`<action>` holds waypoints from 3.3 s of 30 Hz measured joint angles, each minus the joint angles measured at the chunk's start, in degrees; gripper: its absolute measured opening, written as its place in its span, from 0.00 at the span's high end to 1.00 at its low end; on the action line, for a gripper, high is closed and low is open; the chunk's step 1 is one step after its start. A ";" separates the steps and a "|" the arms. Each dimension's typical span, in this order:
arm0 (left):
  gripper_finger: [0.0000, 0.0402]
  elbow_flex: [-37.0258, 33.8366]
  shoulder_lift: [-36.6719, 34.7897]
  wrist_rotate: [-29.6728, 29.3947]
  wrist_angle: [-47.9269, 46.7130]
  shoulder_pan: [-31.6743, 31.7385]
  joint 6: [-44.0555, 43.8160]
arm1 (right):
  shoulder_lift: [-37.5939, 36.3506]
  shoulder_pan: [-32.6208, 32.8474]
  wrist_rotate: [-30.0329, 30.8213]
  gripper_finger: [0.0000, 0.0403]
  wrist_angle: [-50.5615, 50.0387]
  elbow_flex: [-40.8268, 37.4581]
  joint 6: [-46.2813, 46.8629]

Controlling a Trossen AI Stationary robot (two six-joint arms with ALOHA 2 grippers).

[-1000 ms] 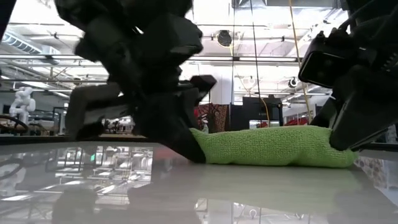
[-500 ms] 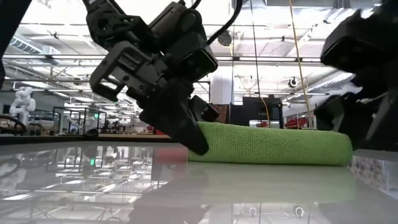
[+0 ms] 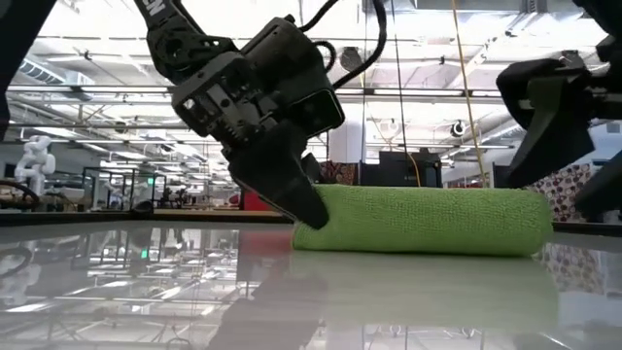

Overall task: Roll towel
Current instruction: Roll the green towel on the table

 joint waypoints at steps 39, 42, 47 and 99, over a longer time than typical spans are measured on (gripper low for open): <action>0.85 0.08 5.34 5.21 5.63 -0.62 -4.48 | 7.54 -1.73 0.83 0.96 -22.28 8.81 17.14; 0.76 -0.10 3.13 1.21 4.05 -1.87 -1.97 | 5.44 -3.51 -4.94 0.98 -22.25 8.58 18.21; 0.64 -0.28 -1.69 -5.14 0.62 -4.09 3.81 | 3.09 -6.18 -12.78 0.99 -21.91 8.53 18.60; 0.39 0.25 0.04 -54.90 -0.96 -20.29 37.68 | 2.14 -15.90 -32.27 0.98 -15.92 8.70 22.92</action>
